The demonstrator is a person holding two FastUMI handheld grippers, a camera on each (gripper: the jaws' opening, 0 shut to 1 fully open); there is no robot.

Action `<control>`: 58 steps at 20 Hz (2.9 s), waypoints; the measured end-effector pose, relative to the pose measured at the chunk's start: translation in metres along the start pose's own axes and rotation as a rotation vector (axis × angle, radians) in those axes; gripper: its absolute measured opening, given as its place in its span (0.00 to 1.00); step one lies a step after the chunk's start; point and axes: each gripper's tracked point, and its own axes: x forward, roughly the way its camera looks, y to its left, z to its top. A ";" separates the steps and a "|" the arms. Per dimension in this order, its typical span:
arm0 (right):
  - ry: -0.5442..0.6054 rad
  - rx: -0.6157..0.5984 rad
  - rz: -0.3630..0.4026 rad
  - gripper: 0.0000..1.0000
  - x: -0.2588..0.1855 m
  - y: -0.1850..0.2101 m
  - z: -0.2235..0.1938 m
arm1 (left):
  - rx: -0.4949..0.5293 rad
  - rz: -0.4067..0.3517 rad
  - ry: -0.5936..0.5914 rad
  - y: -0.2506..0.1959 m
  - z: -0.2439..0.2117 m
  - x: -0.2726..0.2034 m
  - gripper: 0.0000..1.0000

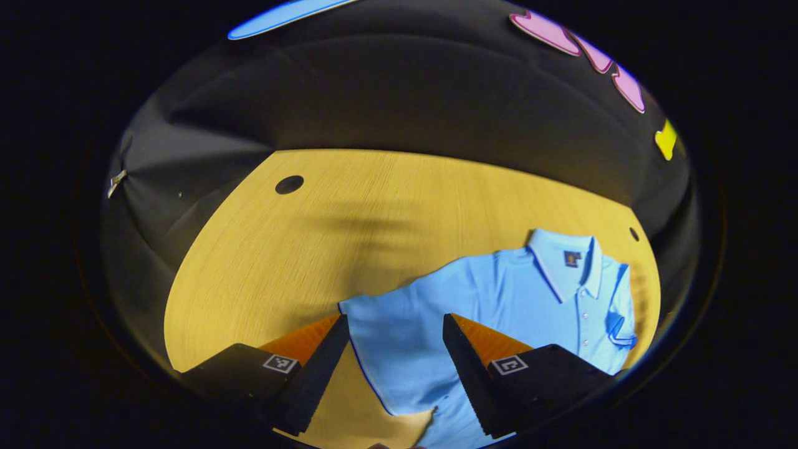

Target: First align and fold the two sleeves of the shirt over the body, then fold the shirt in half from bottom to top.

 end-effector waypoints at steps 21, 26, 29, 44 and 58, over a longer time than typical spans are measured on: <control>0.012 -0.009 0.031 0.91 -0.008 0.021 -0.024 | 0.093 -0.134 -0.079 -0.058 0.013 -0.011 0.08; 0.012 -0.009 0.038 0.91 -0.005 0.022 -0.027 | 0.115 -0.317 -0.116 -0.115 0.020 -0.039 0.08; 0.019 -0.010 0.047 0.91 -0.003 0.025 -0.031 | 0.150 -0.394 -0.042 -0.147 -0.004 -0.037 0.11; 0.090 0.045 0.083 0.91 0.000 0.024 -0.078 | 0.073 -0.458 0.029 -0.143 -0.060 -0.122 0.84; 0.197 0.205 0.126 0.92 -0.029 0.010 -0.211 | -0.083 -0.449 0.204 -0.026 -0.243 -0.227 0.84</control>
